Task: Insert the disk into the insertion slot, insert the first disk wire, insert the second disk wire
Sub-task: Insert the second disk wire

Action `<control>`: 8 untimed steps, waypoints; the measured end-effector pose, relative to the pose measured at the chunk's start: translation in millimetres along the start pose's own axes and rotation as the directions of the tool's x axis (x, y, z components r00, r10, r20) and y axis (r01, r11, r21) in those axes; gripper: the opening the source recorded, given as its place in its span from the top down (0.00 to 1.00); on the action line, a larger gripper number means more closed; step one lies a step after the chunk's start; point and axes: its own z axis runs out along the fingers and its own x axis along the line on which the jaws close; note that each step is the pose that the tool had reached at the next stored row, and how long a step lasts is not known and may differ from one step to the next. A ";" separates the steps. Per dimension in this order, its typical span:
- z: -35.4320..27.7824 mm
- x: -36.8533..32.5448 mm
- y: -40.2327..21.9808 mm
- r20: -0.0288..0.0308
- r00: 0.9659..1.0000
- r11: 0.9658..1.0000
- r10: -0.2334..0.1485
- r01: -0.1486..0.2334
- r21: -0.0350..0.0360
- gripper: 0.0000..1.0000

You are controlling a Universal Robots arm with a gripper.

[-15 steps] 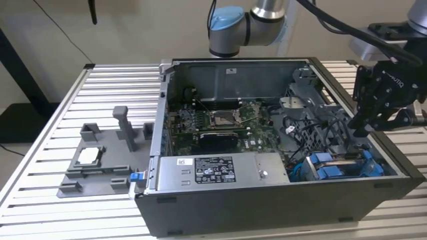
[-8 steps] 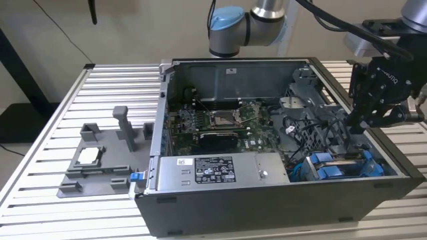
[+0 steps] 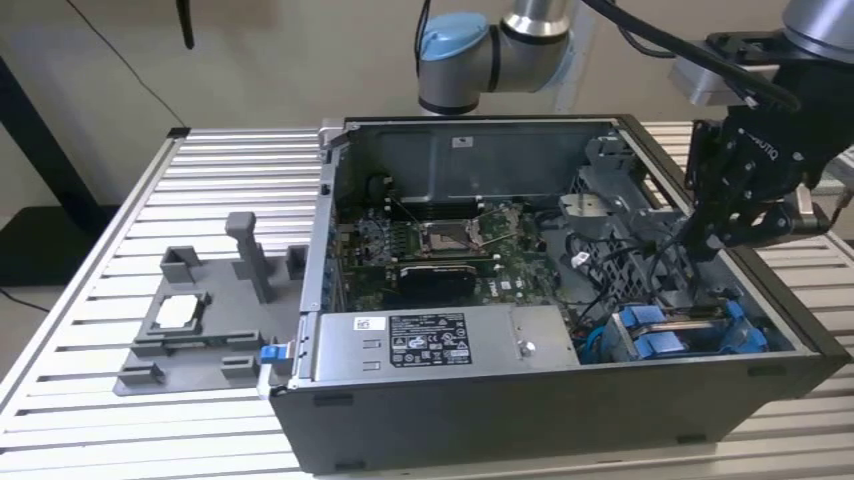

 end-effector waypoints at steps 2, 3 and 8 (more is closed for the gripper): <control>-0.1 -2.0 2.6 0.000 1.000 1.000 0.000 0.000 0.001 0.73; -0.1 -3.2 4.0 0.000 1.000 1.000 0.000 0.000 0.001 0.73; 0.3 -10.1 12.2 0.000 1.000 1.000 0.000 0.000 0.004 0.73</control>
